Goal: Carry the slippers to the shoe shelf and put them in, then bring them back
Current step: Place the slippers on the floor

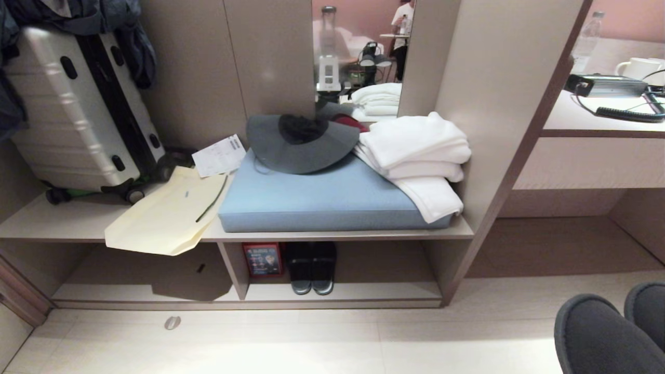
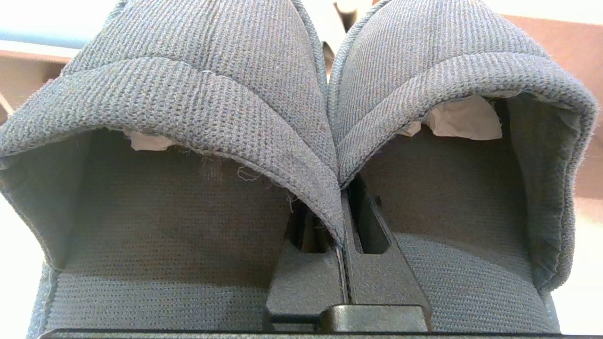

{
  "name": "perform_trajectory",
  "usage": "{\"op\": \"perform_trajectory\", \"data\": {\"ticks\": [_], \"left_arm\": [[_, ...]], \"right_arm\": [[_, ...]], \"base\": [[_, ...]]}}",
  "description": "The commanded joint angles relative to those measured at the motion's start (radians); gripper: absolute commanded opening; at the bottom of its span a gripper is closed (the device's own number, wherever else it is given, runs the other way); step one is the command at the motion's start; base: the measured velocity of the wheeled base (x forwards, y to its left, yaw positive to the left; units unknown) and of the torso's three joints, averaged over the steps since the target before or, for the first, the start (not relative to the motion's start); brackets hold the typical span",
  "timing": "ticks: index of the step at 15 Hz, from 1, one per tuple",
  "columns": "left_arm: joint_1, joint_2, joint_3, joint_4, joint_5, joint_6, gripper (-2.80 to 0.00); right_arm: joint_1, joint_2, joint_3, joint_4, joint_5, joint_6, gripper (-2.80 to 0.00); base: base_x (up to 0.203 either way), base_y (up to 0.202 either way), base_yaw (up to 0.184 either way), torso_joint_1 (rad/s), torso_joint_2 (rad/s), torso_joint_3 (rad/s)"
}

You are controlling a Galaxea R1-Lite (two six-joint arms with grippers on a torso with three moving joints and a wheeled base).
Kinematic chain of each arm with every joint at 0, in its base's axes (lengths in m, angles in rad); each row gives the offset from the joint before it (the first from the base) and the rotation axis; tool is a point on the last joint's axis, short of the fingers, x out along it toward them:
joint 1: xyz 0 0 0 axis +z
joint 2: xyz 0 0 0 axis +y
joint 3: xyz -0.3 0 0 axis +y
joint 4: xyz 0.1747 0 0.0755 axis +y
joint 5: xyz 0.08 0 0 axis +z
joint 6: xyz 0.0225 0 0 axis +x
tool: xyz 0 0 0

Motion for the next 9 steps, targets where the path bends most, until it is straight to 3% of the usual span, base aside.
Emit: {"op": "perform_trajectory", "data": {"ticks": [1,9], "left_arm": [[0.000,0.000,0.000,0.000,0.000,-0.001,-2.80],[0.000,-0.002,0.000,0.000,0.000,0.001,-2.80]], "right_arm": [[0.000,0.002,-0.001,0.000,0.001,-0.001,-2.80],[0.000,0.002,-0.001,0.000,0.002,-0.001,-2.80]], "base": [[0.000,0.000,0.000,0.004,0.01,0.211],[0.000,0.000,0.000,0.000,0.00,0.172]]}}
